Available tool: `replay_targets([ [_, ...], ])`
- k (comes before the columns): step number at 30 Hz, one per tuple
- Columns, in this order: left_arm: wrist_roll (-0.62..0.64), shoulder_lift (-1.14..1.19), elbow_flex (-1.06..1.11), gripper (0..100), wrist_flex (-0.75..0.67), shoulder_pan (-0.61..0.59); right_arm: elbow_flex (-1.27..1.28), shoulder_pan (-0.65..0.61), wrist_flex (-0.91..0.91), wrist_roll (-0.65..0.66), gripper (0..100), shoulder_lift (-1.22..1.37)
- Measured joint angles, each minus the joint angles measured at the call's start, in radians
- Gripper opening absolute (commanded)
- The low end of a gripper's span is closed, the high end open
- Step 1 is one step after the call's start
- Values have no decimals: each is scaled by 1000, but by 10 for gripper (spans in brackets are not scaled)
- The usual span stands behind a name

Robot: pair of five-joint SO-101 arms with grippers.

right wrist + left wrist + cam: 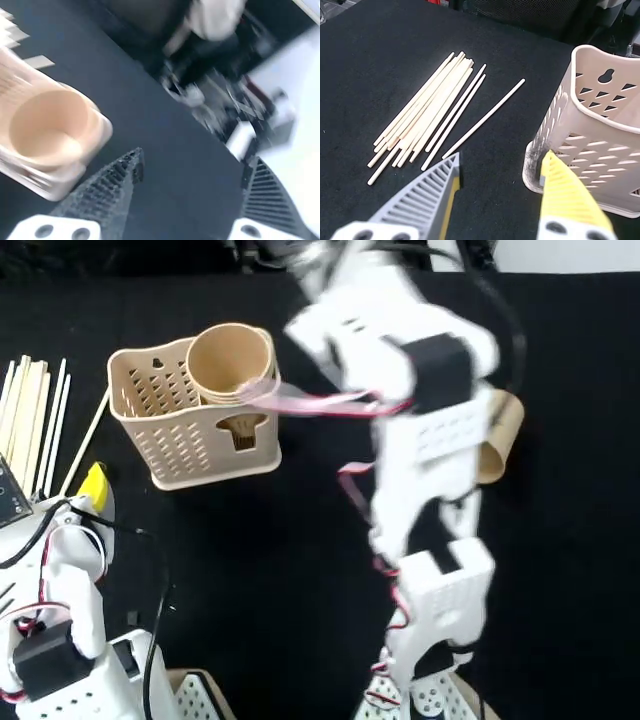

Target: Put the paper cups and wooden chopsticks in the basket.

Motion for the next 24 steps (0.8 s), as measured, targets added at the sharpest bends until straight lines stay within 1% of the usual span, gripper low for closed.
replay_targets([
  [4, 0, 0, 0, 264, 0, 0, 290, 133, 2, 150, 325, -123],
  [10, 0, 0, 0, 264, 0, 0, 842, 261, -25, 516, 327, -342],
  [12, 0, 0, 0, 264, 0, 0, 1005, 319, -87, 592, 327, -417],
  [15, 0, 0, 0, 264, 0, 0, 1250, 391, -227, 674, 326, -519],
  [18, 0, 0, 0, 264, 0, 0, 1505, 454, -416, 736, 325, -598],
  [21, 0, 0, 0, 264, 0, 0, 1732, 514, -629, 772, 325, -655],
  [24, 0, 0, 0, 264, 0, 0, 1946, 534, -856, 784, 325, -671],
])
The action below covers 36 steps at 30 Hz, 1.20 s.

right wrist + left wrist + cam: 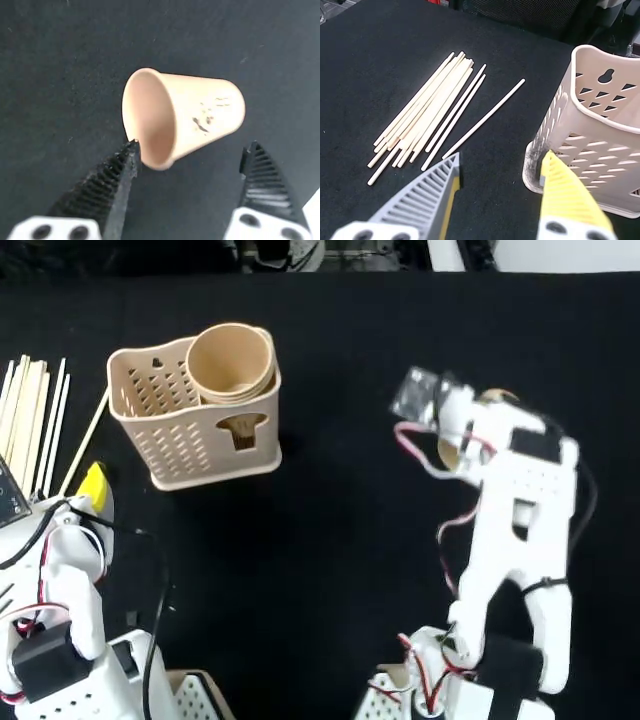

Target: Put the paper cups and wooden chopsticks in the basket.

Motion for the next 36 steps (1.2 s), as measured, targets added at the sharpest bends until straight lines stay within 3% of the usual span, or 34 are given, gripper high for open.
replay_targets([
  [4, 0, 0, 0, 264, 0, 0, 238, 0, -328, 0, 292, -5],
  [9, 0, 0, 0, 264, 0, 0, 351, 17, -649, 0, 26, 37],
  [14, 0, 0, 0, 264, 0, 0, 347, 35, -766, -5, 9, 69],
  [19, 0, 0, 0, 264, 0, 0, 347, 49, -767, -110, 10, 14],
  [23, 0, 0, 0, 264, 0, 0, 347, 49, -663, -196, 10, -115],
  [29, 0, 0, 0, 264, 0, 0, 219, 20, -290, -416, 10, -377],
  [36, 0, 0, 0, 264, 0, 0, -222, -198, 227, -733, 10, -482],
])
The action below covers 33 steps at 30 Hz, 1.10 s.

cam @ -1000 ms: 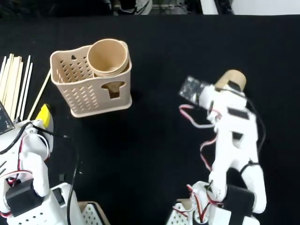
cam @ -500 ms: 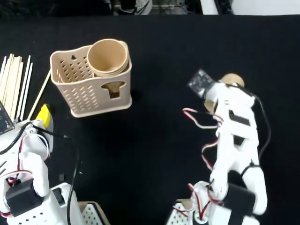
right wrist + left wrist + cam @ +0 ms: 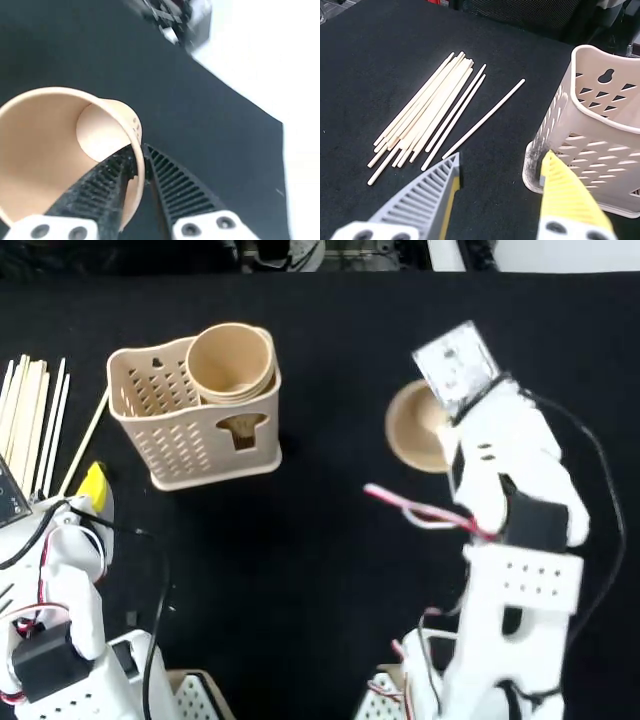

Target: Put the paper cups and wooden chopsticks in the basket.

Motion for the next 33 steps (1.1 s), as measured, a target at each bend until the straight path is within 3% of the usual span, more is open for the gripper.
replay_targets([
  [5, 0, 0, 0, 261, 0, 0, -387, -273, 183, -210, 11, 103],
  [12, 0, 2, 8, 261, 0, 31, -918, -511, 272, -298, 11, 456],
  [21, 0, 0, 17, 261, 0, 46, -1428, -534, 434, -364, 26, 1010],
  [29, 0, 0, 17, 261, 0, 46, -1740, -535, 554, -362, 328, 1252],
  [33, 0, 0, 17, 261, 0, 46, -1834, -537, 580, -362, 375, 1255],
])
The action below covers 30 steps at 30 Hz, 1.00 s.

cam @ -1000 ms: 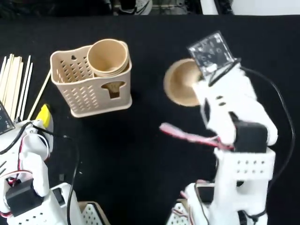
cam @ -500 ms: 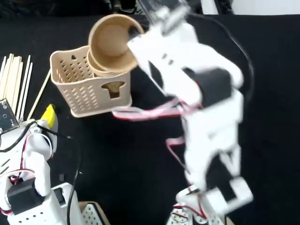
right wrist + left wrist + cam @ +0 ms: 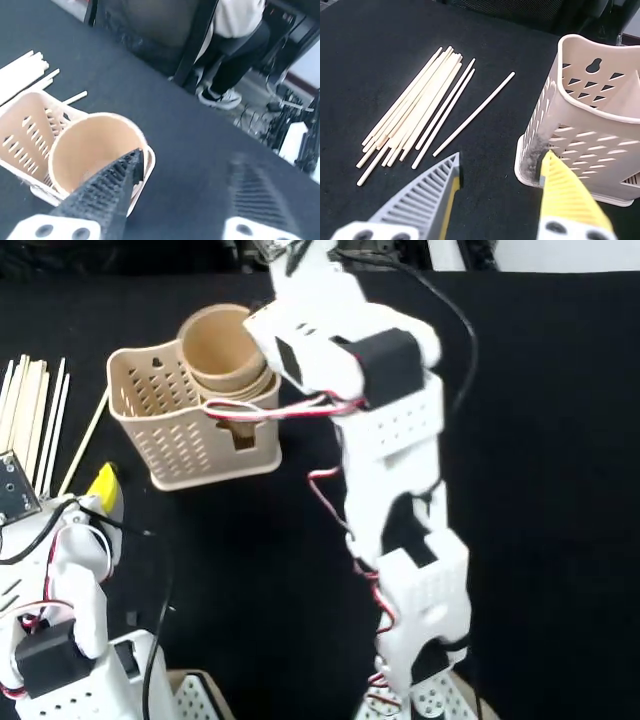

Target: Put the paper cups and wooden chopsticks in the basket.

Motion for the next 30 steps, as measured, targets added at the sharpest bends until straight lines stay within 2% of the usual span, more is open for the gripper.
replay_targets([
  [5, 0, 0, 0, 262, 0, 0, -83, 0, 9, -2, 291, 0],
  [7, 0, 0, 0, 264, 0, 0, -103, 0, 38, -2, 179, -12],
  [9, 0, 0, 0, 264, 0, 0, -106, 15, 52, -2, 17, -43],
  [10, 0, 0, 0, 264, -6, 0, -104, 32, 52, -2, 11, -63],
  [12, 0, 3, -8, 264, -21, 0, -75, 89, 52, -2, 69, -107],
  [15, 0, 21, -52, 265, -23, 0, 40, 181, 52, -2, 15, -172],
  [19, 0, 103, -152, 273, -23, 0, 279, 330, 52, -2, 15, -236],
  [25, 0, 422, -354, 289, -21, 0, 671, 540, 40, -2, 12, -255],
  [30, -35, 720, -597, 286, 95, 51, 1036, 621, -127, -3, 12, -255],
])
